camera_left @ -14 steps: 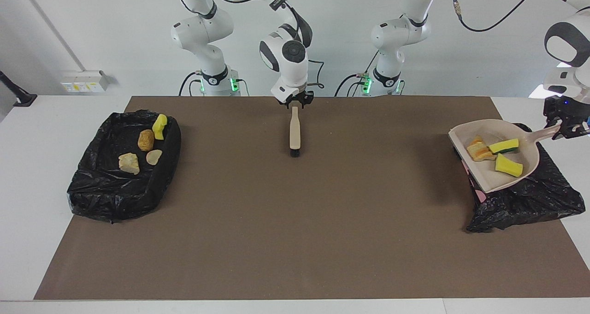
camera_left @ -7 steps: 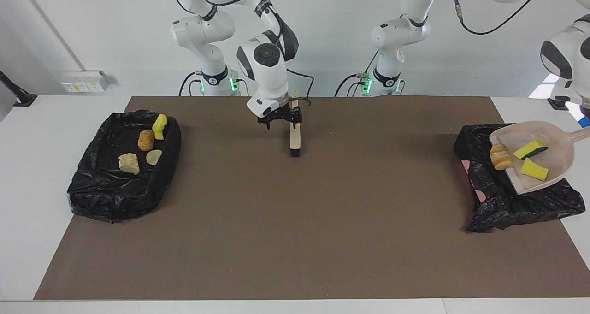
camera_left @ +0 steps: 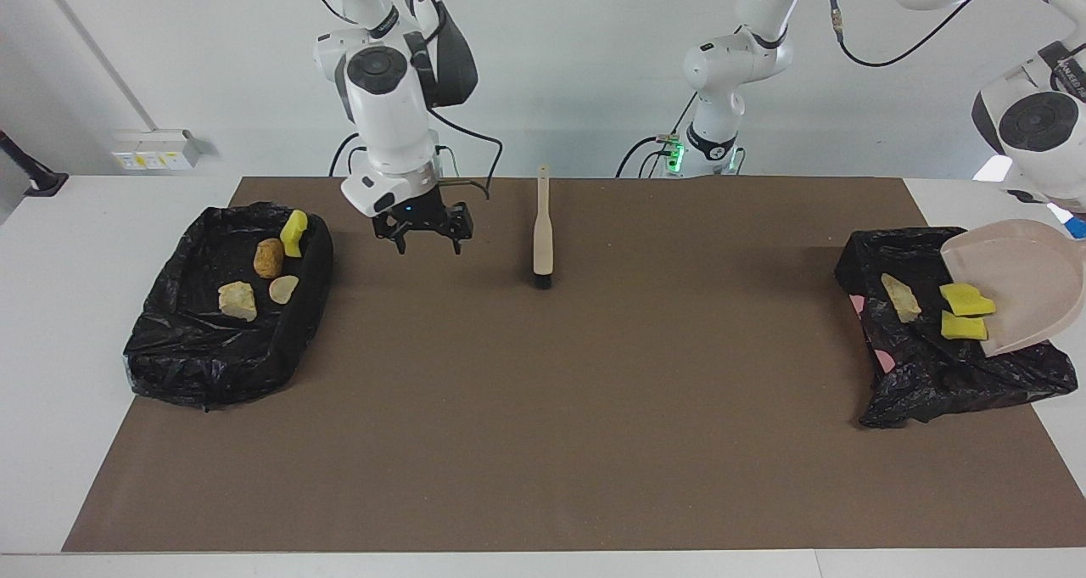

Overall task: Sweep and dump trash in bin
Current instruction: 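Tip the dustpan over the nearer black bag with the left gripper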

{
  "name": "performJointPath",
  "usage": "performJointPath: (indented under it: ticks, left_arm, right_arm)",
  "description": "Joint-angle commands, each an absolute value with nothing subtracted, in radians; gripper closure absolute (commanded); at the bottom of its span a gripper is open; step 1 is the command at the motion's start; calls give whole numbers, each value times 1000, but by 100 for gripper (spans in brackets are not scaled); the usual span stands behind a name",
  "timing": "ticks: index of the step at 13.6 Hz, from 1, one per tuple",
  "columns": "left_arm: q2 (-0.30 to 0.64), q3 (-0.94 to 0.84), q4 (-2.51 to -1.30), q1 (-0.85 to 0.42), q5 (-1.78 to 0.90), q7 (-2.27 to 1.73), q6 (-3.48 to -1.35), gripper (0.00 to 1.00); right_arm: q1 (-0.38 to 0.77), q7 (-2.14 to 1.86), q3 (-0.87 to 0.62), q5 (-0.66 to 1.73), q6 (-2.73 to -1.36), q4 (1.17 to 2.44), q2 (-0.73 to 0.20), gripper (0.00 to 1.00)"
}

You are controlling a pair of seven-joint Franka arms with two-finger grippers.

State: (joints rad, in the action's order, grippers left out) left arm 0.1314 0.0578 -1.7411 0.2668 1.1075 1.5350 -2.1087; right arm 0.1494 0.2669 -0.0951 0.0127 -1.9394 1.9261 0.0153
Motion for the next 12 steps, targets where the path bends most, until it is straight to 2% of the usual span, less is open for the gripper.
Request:
performJointPath:
  ticks: [1, 6, 8, 12]
  left_arm:
    - [80, 63, -1741, 265, 1158, 1534, -2121, 100]
    - [51, 45, -1713, 246, 1105, 1536, -2068, 100]
    - [48, 40, -1713, 207, 947, 1529, -2011, 100]
    - [46, 37, -1716, 158, 679, 1418, -1909, 100]
  right_arm:
    - [141, 143, -13, -5, -1866, 1841, 23, 0]
    - [71, 80, 20, -11, -1576, 1633, 75, 0]
    - [72, 34, 78, -9, -1488, 1562, 81, 0]
    - [81, 34, 84, -81, -1445, 1489, 67, 0]
